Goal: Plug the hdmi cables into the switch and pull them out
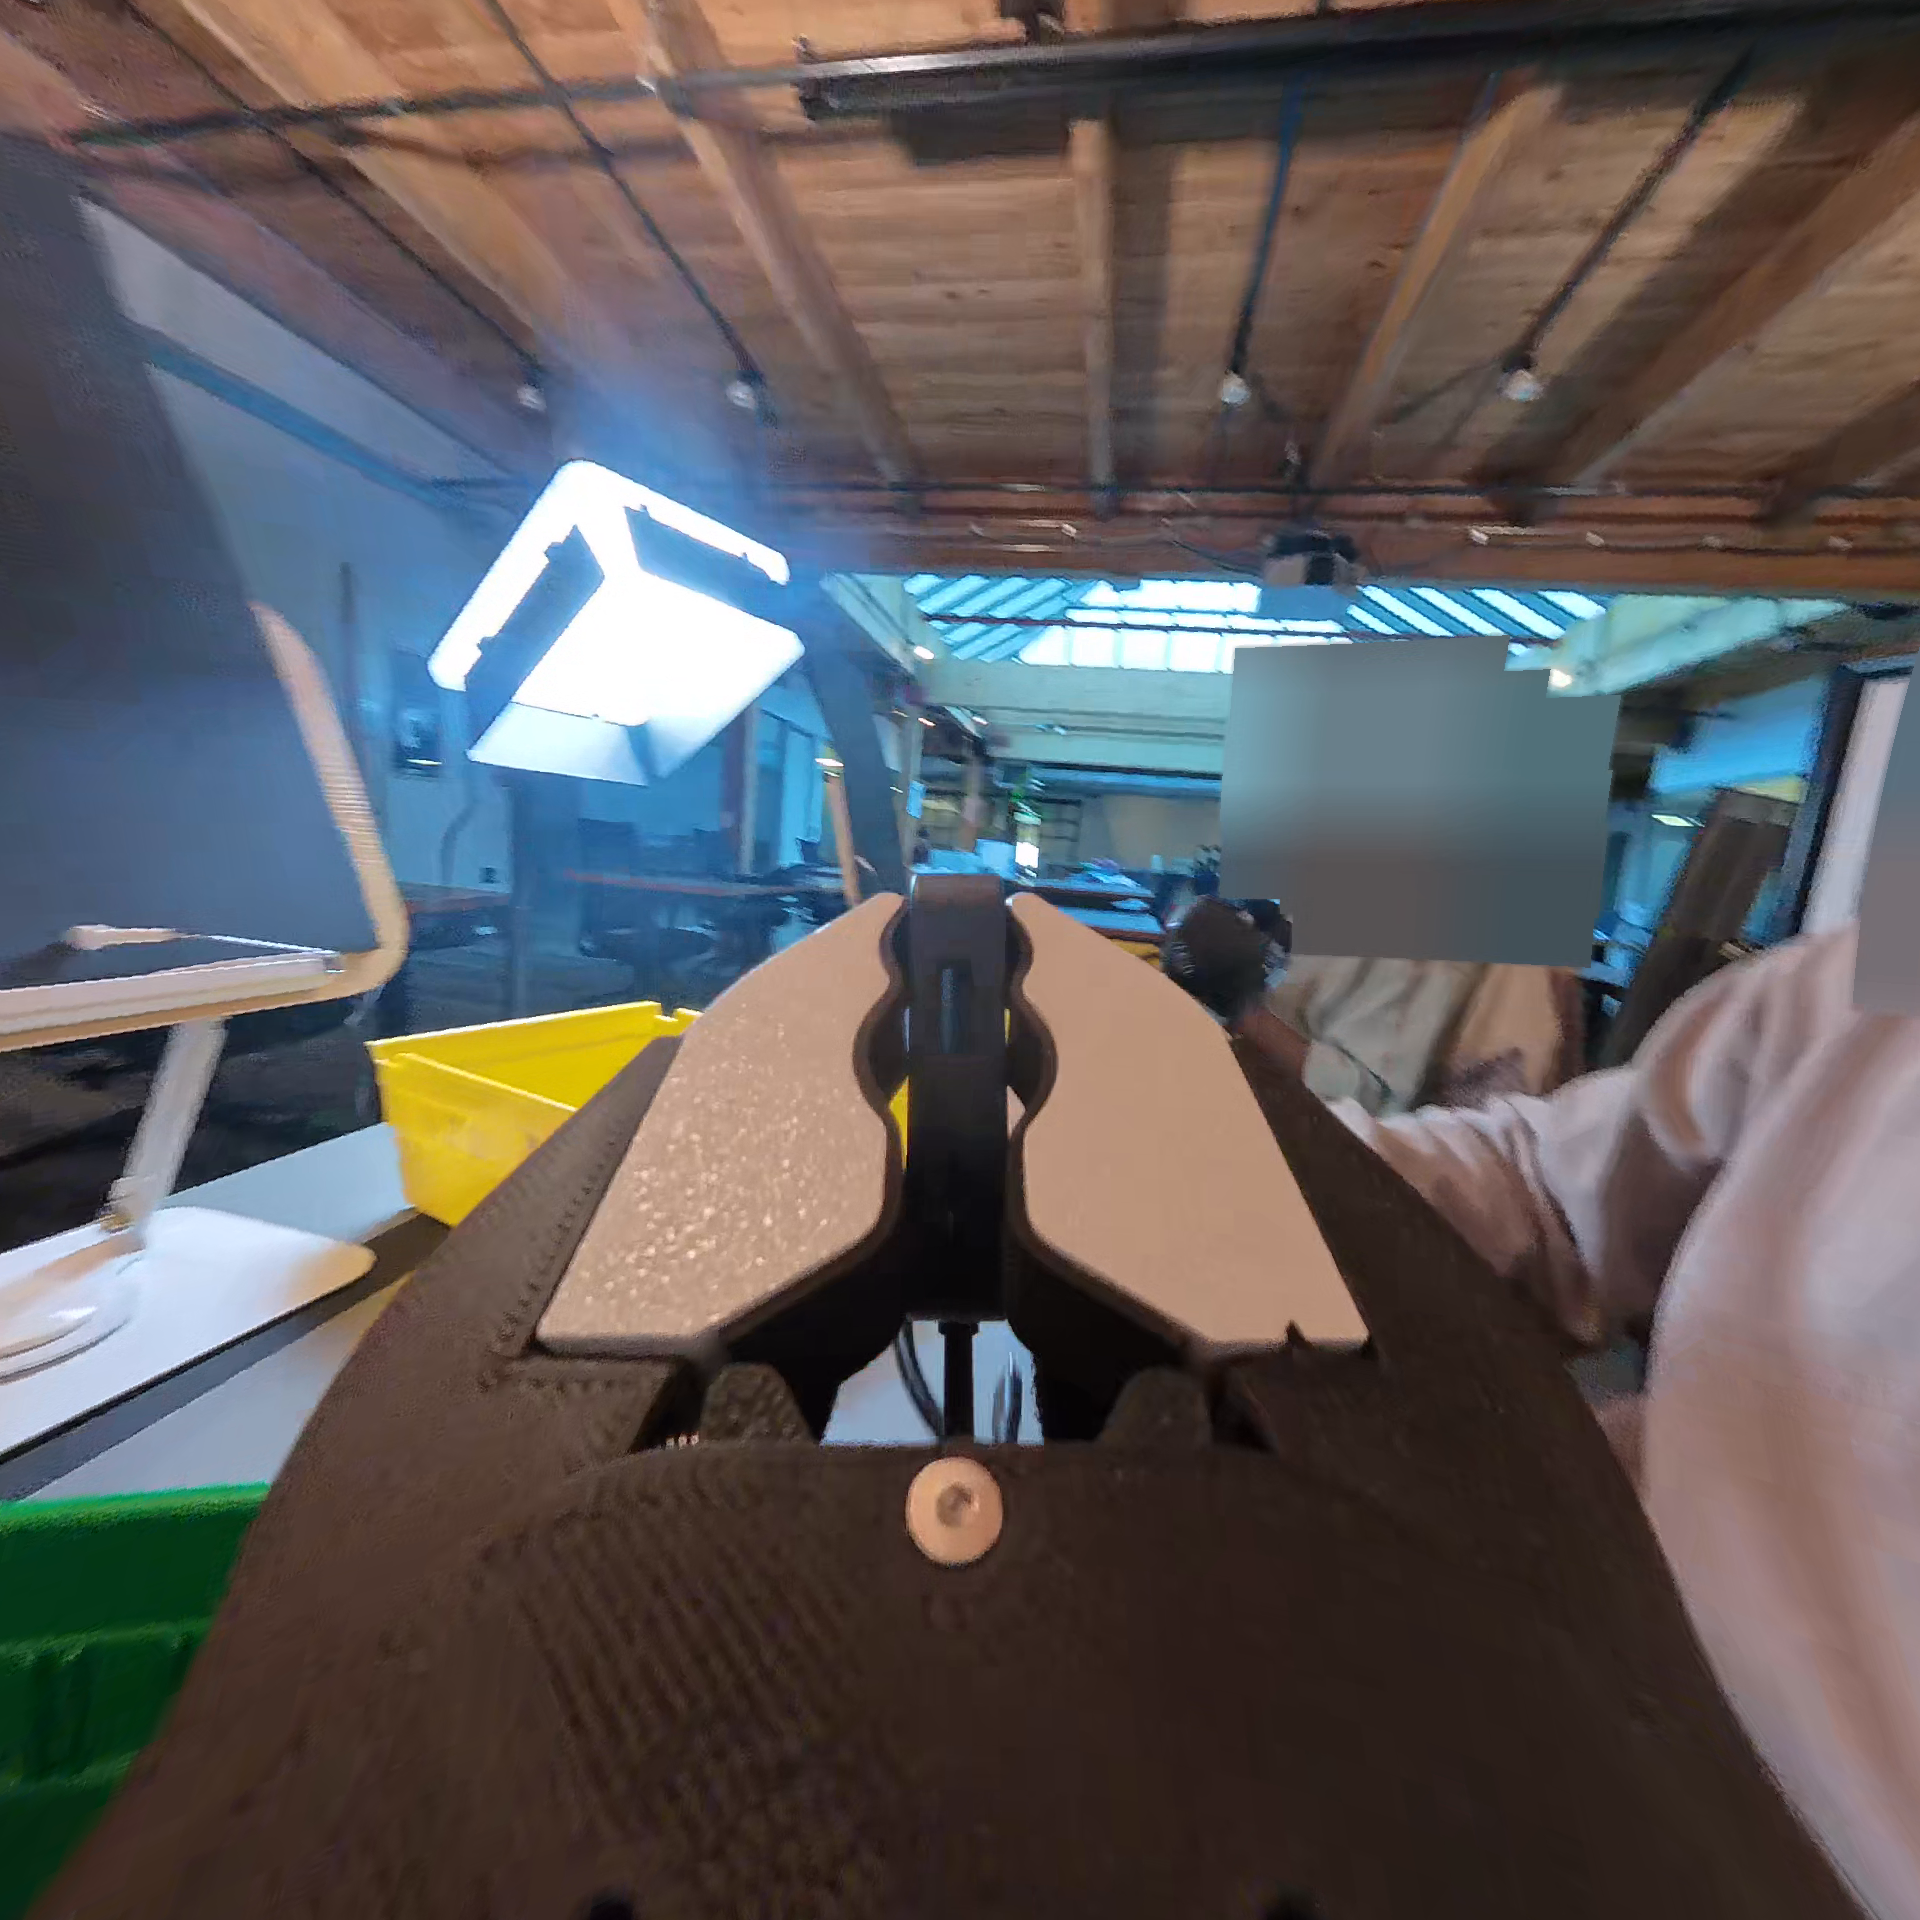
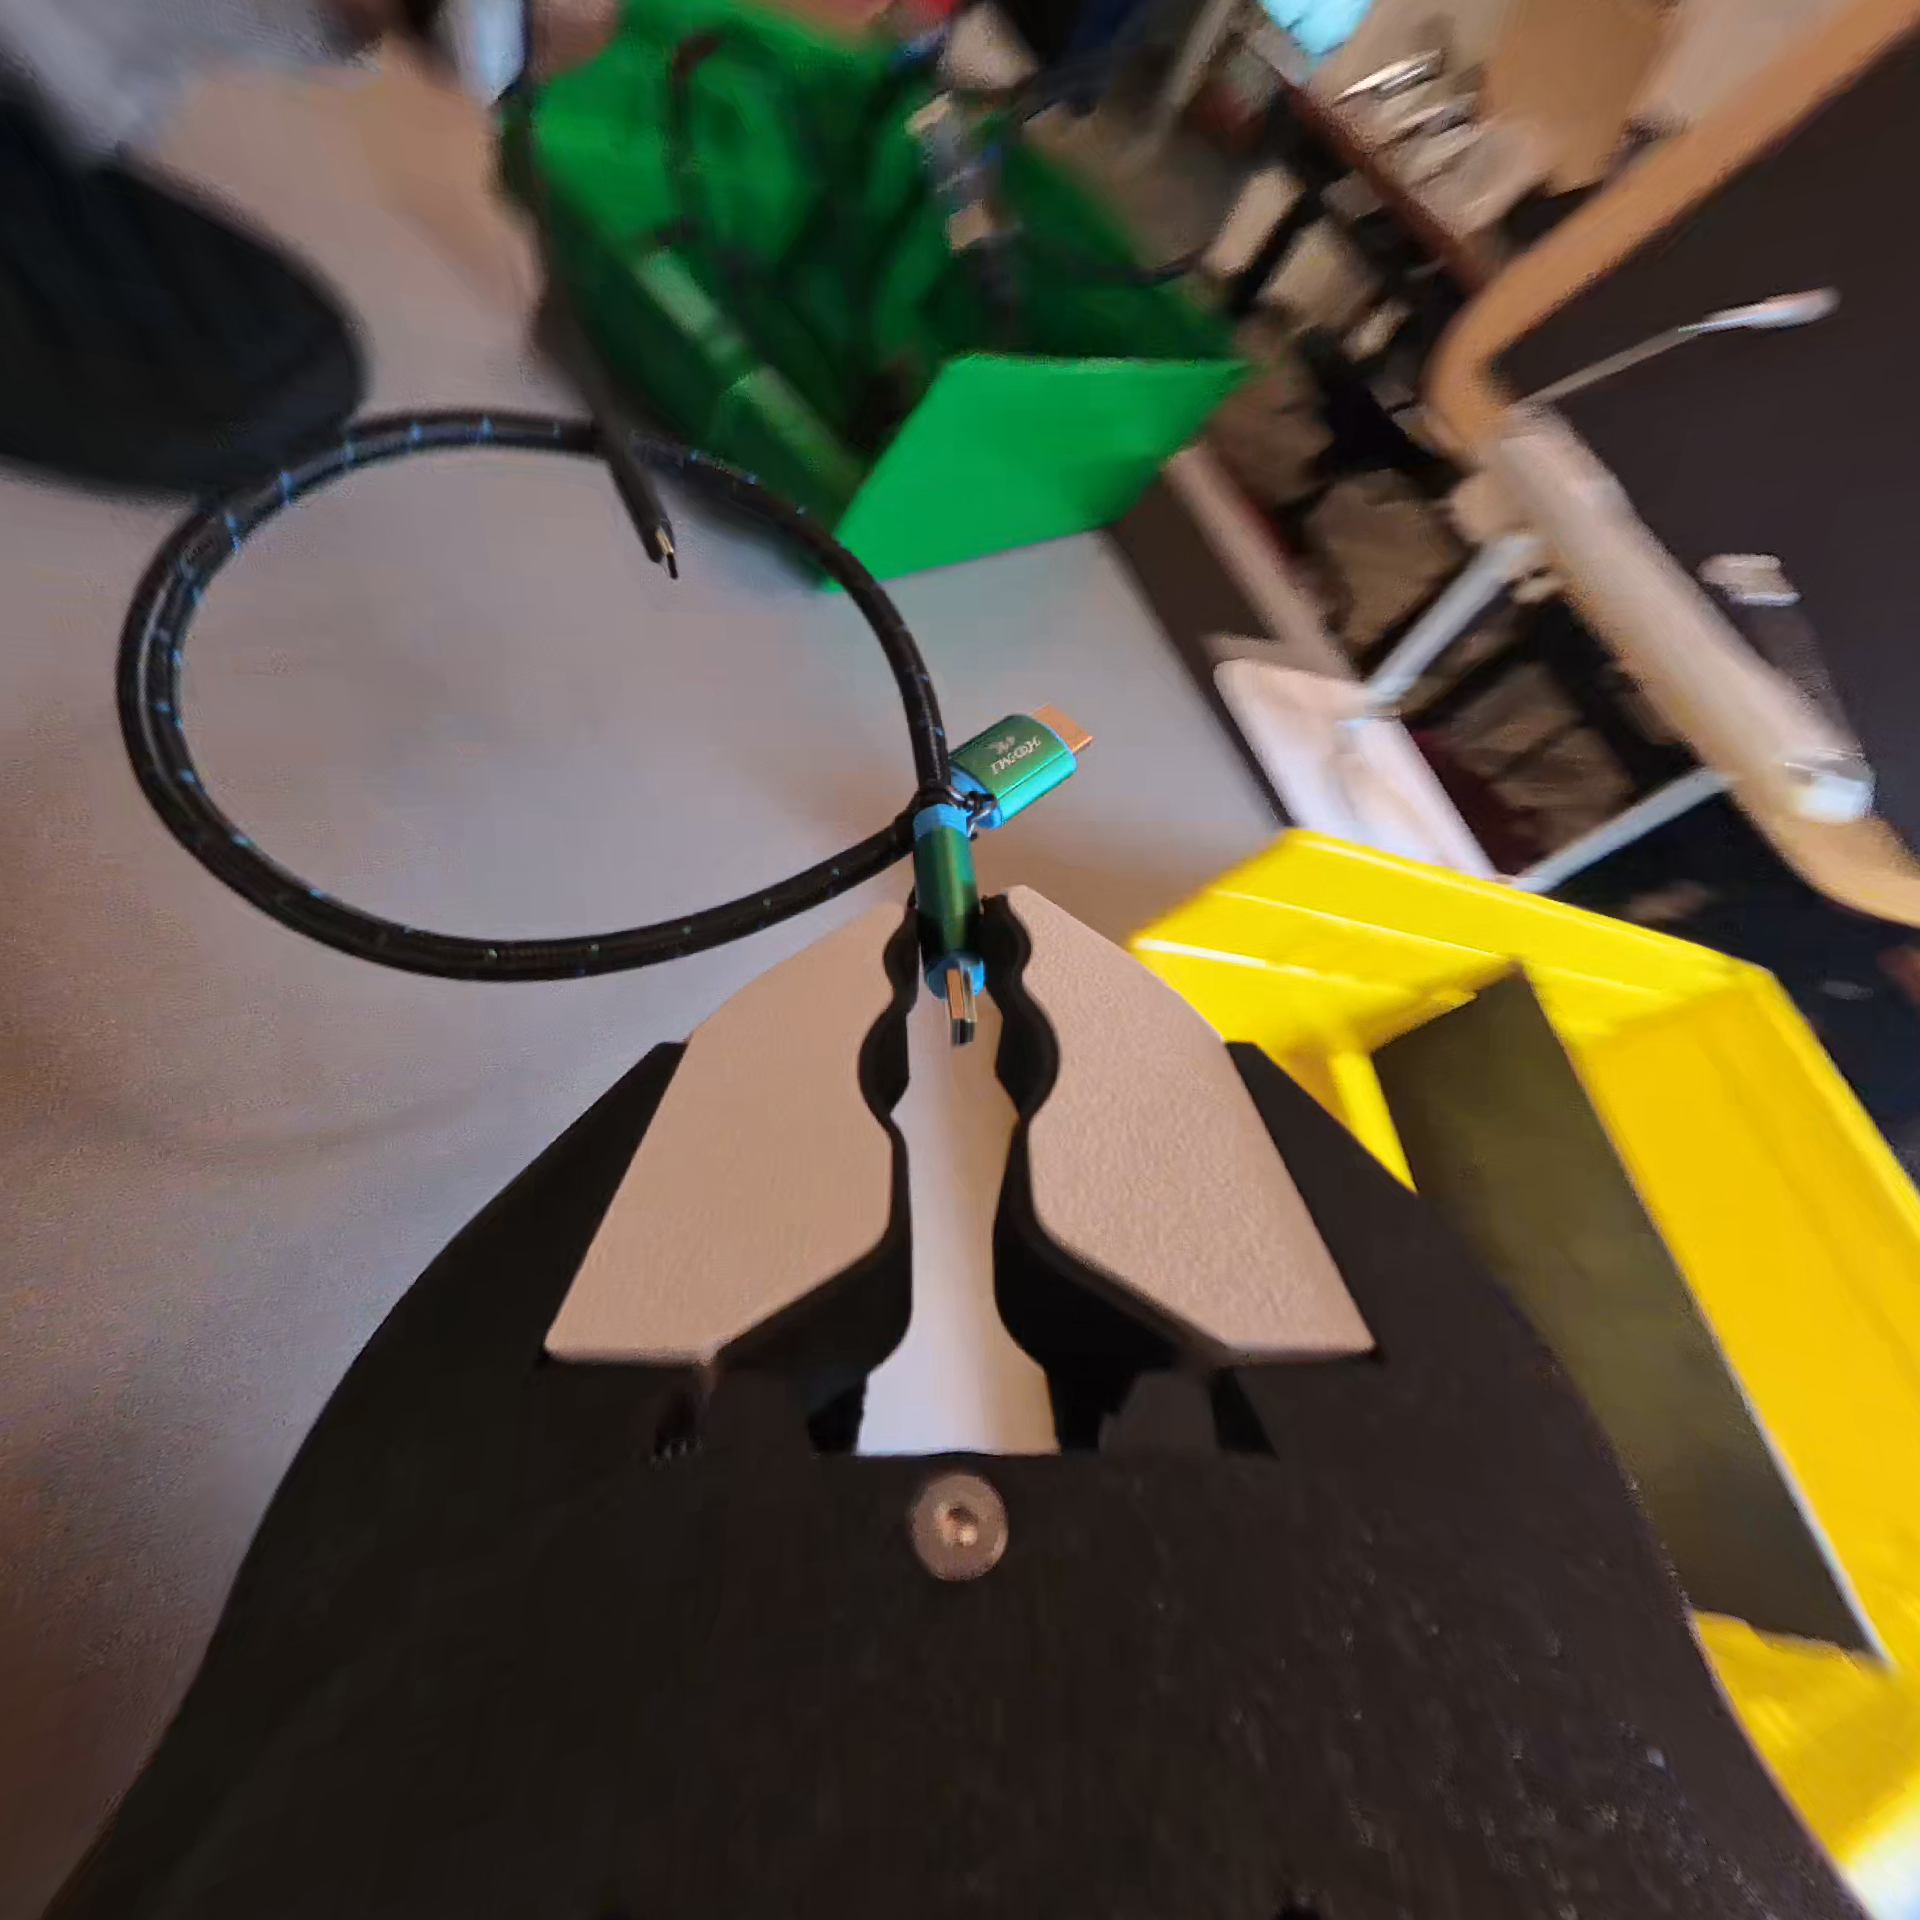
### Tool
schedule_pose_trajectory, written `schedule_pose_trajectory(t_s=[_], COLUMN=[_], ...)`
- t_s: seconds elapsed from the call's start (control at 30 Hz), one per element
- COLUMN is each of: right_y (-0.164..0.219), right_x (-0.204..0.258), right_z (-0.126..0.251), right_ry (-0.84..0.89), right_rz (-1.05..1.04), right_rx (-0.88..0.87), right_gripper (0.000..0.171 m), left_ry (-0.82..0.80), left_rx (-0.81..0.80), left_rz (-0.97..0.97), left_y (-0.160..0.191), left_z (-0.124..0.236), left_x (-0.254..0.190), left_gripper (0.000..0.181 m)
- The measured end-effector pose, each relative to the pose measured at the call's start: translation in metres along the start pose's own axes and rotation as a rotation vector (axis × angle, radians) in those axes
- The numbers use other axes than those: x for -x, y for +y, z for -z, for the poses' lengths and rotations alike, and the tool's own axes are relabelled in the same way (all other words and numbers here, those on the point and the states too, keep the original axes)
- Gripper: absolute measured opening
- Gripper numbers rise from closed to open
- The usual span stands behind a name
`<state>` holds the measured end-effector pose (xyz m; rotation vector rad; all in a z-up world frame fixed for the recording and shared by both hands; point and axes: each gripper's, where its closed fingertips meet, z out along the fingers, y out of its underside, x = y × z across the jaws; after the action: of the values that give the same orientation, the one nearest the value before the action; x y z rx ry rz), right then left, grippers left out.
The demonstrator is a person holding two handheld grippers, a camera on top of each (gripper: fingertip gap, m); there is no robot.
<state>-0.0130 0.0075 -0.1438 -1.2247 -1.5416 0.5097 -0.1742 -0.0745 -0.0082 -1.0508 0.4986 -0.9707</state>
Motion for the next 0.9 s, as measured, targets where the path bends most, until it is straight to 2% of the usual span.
schedule_pose_trajectory(t_s=[0.03,0.17,0.27,0.37,0.5,0.63,0.73,0.9], right_y=[-0.002,0.017,0.054,0.086,0.075,0.027,-0.011,-0.057], right_x=[-0.02,-0.091,-0.121,-0.131,-0.13,-0.104,-0.054,0.033], right_z=[0.011,0.048,0.061,0.064,0.063,0.052,0.037,0.015], right_ry=[0.079,0.41,0.581,0.655,0.695,0.548,0.279,-0.118], right_rz=[-0.037,-0.157,-0.217,-0.23,-0.138,-0.101,-0.111,-0.184], right_rx=[-0.03,-0.019,0.141,0.302,0.287,0.031,-0.173,-0.348], right_gripper=[0.012,0.012,0.011,0.012,0.031,0.03,0.029,0.035], left_ry=[-0.047,-0.097,-0.078,-0.054,-0.021,0.002,0.027,0.142], left_rx=[-0.021,-0.002,0.056,0.122,0.196,0.268,0.328,0.326], left_rz=[-0.003,-0.042,-0.067,-0.098,-0.117,-0.149,-0.198,-0.203], left_y=[-0.003,0.0,0.012,0.026,0.043,0.061,0.075,0.09], left_z=[0.001,0.002,-0.005,-0.012,-0.017,-0.023,-0.03,-0.049], left_x=[0.007,0.013,0.008,0.001,-0.005,-0.011,-0.02,-0.057], left_gripper=[0.015,0.014,0.014,0.015,0.015,0.015,0.015,0.015])
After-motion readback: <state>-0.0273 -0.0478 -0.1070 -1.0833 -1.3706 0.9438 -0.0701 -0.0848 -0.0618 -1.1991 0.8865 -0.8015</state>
